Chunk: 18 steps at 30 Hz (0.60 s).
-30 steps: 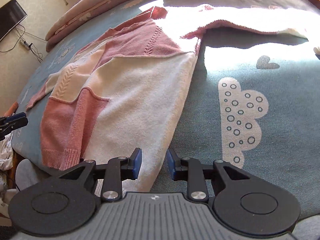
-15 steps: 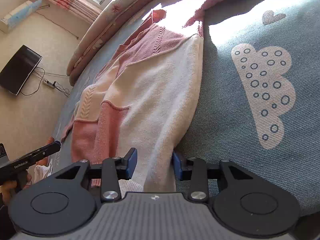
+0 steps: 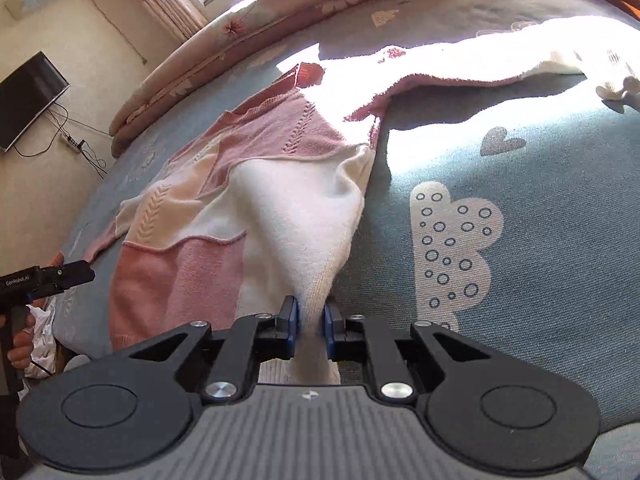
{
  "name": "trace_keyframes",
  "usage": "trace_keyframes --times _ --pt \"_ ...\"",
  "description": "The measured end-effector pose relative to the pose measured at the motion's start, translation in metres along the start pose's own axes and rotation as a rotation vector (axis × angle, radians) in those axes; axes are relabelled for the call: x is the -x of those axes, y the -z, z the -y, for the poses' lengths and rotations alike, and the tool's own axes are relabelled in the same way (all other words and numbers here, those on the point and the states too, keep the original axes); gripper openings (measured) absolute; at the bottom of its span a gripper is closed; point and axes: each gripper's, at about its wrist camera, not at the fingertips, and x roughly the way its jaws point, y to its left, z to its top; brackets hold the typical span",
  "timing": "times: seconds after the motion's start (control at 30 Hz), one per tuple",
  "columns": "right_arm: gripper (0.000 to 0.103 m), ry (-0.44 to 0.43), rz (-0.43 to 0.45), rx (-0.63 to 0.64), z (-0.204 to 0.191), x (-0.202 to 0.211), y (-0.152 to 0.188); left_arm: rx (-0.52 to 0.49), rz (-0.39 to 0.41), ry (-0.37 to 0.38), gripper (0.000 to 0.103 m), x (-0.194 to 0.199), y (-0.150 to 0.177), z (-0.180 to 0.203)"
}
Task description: Fold clothes
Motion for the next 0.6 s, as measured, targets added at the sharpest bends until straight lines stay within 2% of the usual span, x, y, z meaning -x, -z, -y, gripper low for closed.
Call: trace_keyframes --times 0.03,0.07,0.2,0.33,0.4,0.5,0.6 --pt "0.021 0.026 -0.009 0.008 0.000 -0.003 0.004 0.040 0.010 0.014 0.060 -0.003 -0.004 -0.006" --pt "0.027 0.047 -0.011 0.012 0.000 -0.005 0.007 0.091 0.021 0.029 0.060 -0.007 -0.009 -0.015" --pt "0.034 0.079 0.068 -0.027 0.003 0.007 0.010 0.297 0.071 0.082 0.060 -0.028 -0.029 -0.052" --pt "0.039 0.126 0.113 -0.030 -0.001 0.016 0.006 0.458 0.115 0.085 0.060 -0.059 -0.044 -0.084" --pt "0.046 0.163 0.124 -0.006 -0.006 0.019 0.004 0.529 0.122 0.080 0.060 -0.079 -0.047 -0.097" --pt "0.052 0.199 0.118 0.017 -0.009 0.024 0.001 0.574 0.114 0.069 0.060 -0.103 -0.050 -0.108" --pt "0.054 0.228 0.099 0.034 -0.010 0.025 0.001 0.596 0.150 0.085 0.061 -0.119 -0.053 -0.116"
